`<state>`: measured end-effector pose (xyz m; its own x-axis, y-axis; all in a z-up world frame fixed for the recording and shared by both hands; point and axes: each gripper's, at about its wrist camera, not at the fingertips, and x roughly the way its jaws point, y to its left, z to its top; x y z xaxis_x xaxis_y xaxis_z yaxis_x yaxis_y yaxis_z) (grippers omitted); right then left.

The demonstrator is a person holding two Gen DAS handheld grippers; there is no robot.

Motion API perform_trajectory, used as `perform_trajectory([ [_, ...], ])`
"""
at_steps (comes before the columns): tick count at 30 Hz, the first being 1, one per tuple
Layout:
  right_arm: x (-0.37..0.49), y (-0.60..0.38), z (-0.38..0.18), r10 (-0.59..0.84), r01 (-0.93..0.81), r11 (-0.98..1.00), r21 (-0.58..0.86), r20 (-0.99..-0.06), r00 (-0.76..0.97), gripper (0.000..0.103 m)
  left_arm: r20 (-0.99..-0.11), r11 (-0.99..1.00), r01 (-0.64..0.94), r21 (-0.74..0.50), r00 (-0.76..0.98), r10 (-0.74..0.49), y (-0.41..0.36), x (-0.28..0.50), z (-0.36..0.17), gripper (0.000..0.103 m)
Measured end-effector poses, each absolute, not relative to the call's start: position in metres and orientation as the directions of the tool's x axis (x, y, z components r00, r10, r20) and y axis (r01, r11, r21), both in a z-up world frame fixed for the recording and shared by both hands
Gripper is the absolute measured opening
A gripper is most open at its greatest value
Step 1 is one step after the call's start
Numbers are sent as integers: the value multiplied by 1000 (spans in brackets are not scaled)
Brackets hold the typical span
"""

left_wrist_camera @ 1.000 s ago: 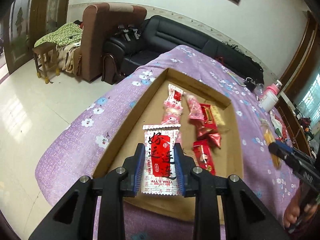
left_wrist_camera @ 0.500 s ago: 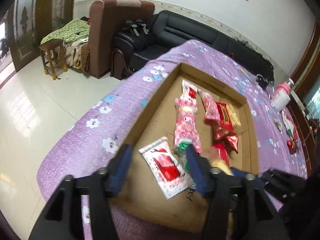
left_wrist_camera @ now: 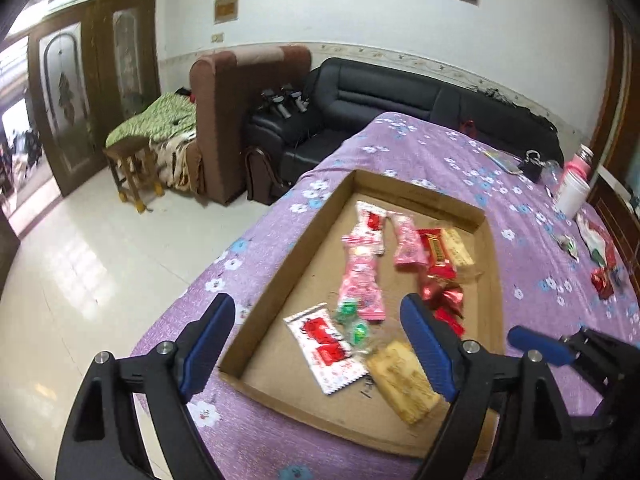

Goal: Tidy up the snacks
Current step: 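Carry both snacks into the cardboard box and open both tools, then move both tools back over the remaining snacks on the table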

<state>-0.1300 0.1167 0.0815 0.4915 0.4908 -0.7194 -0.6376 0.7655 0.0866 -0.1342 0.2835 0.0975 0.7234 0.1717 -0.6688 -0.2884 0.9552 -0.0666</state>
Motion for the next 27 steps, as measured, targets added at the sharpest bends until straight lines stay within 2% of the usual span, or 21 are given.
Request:
perform_trajectory([
  [3, -131, 94, 84, 470, -602, 794, 84, -714, 519, 65, -666, 965, -258, -42, 728, 165, 267, -135, 102, 84],
  [15, -122, -30, 81, 373, -391, 909, 144, -699, 611, 65, -660, 989, -137, 51, 738, 137, 197, -132, 114, 84],
  [27, -120, -142, 70, 281, -179, 959, 218, -699, 658, 65, -682, 995, -36, 94, 726, 91, 146, -119, 112, 84],
])
